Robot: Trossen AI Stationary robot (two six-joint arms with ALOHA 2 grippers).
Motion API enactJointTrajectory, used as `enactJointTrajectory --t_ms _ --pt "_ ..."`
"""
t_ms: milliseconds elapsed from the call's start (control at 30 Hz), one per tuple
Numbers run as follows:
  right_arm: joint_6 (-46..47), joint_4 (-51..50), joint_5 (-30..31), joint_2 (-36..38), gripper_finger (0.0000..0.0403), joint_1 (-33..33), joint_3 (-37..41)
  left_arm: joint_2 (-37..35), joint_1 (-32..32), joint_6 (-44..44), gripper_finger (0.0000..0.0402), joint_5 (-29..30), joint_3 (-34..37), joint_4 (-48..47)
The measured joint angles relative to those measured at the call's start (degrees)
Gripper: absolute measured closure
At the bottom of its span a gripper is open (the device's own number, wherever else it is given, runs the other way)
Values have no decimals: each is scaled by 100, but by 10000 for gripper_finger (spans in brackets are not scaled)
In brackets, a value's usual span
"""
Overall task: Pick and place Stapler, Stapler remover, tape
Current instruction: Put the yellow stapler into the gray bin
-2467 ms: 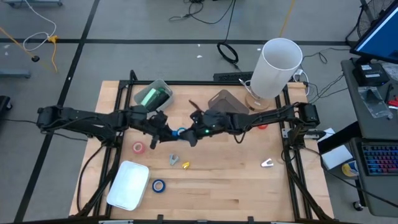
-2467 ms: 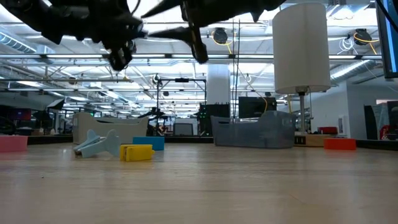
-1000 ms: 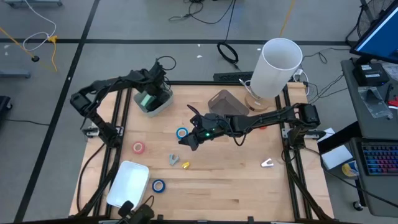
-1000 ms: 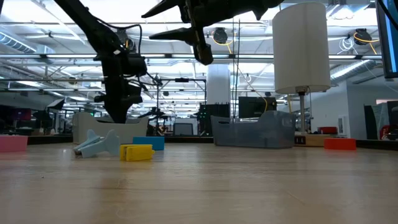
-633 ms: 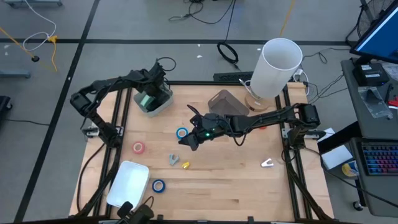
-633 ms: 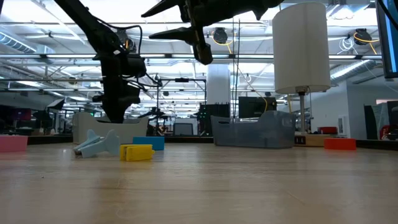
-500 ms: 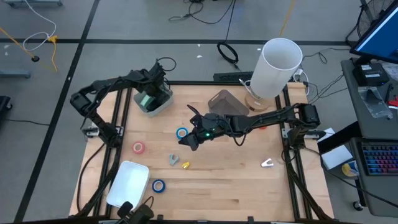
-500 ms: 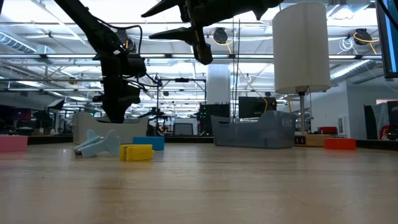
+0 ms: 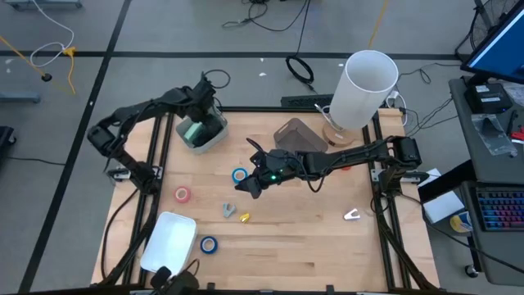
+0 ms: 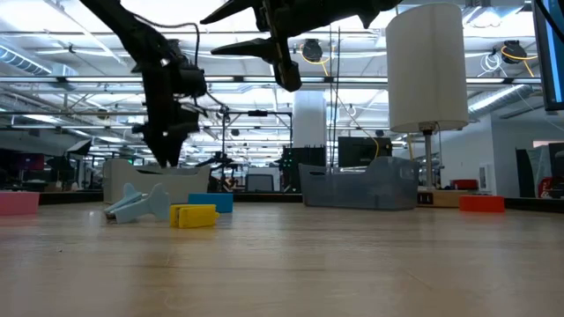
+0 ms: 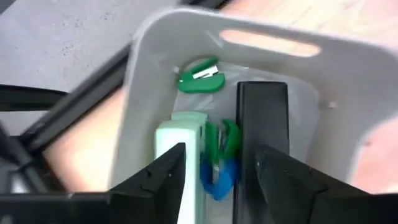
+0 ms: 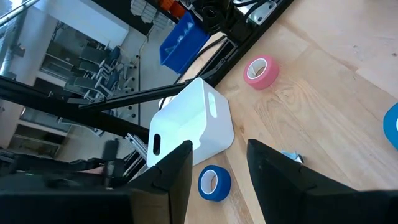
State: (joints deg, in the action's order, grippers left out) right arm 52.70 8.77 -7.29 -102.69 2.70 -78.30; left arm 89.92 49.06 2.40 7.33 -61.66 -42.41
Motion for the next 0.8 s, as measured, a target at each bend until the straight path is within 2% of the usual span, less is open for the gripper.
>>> enactJointTrajectory --t_ms 100,233,367,467,633,800 --pt "-5 0 -3 0 259 2 0 -254 -61 90 202 -72 -320 -562" --pt "-105 -1 -24 0 257 2 0 -829 -318 86 202 -702 -510 -1109" --pt "-286 -33 -68 0 259 2 0 -1473 -783 28 201 -1289 -510 -1595" --pt "-531 -75 -425 0 261 2 0 -1873 -1227 127 201 -1386 -508 -1938" --pt "-1760 -352 -1425 0 261 32 -2 -2419 -2048 231 201 -1435 -424 -2037" --pt "-3356 -685 -1525 0 263 169 -2 -3230 -2821 738 201 -1512 270 -1012"
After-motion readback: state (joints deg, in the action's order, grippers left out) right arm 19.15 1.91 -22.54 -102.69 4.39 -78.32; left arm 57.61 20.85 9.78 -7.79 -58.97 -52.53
